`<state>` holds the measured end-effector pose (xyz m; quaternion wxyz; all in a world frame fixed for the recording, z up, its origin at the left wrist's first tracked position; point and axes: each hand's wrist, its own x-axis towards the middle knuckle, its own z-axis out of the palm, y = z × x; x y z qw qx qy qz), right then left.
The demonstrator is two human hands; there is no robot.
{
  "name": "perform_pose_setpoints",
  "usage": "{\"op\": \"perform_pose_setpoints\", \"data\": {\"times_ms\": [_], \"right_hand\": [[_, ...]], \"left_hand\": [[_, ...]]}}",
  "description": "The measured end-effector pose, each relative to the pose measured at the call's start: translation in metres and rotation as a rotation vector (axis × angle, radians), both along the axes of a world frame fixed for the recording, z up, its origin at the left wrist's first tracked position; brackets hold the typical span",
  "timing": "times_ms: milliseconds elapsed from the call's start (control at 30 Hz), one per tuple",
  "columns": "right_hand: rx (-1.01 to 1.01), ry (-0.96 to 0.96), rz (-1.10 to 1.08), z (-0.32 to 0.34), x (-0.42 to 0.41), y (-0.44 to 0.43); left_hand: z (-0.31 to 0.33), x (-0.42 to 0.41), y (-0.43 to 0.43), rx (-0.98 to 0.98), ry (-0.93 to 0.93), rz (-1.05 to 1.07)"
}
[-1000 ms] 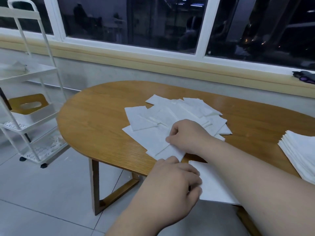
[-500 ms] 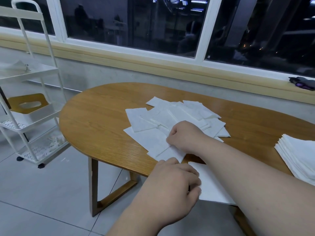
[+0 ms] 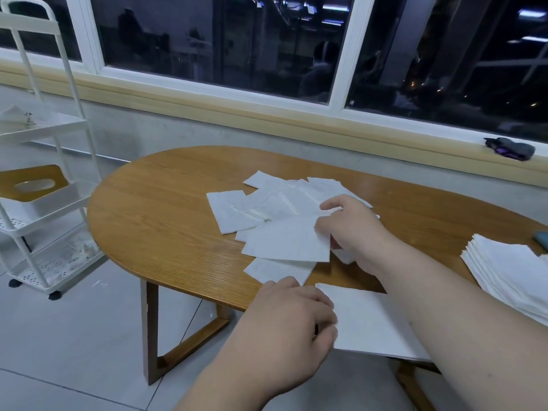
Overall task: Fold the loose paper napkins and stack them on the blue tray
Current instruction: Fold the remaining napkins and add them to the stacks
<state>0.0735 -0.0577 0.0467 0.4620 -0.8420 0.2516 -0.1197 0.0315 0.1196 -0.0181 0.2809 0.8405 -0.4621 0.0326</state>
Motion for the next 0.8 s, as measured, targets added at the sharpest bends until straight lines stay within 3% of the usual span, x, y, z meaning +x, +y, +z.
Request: {"op": "perform_pose_setpoints", "data": {"times_ms": [200, 433, 600, 800], "right_hand": [[-0.158, 0.025, 0.083, -0.010, -0.005, 0.001], [-0.240, -0.301, -0.100, 0.015, -0.073, -0.028], [0.035, -0.420, -0.269, 0.007, -0.138, -0.043], [0.375, -0.437, -0.293, -0.013, -0.161, -0.060]], "left_hand": [[0.001, 0.000, 0.000, 0.001, -0.005, -0.015], [-0.003, 0.002, -0.002, 0.021, -0.067, -0.020], [-0.008, 0.002, -0.011, 0.026, -0.097, -0.022], [-0.009, 0.007, -0.016, -0.028, -0.103, 0.020]]}}
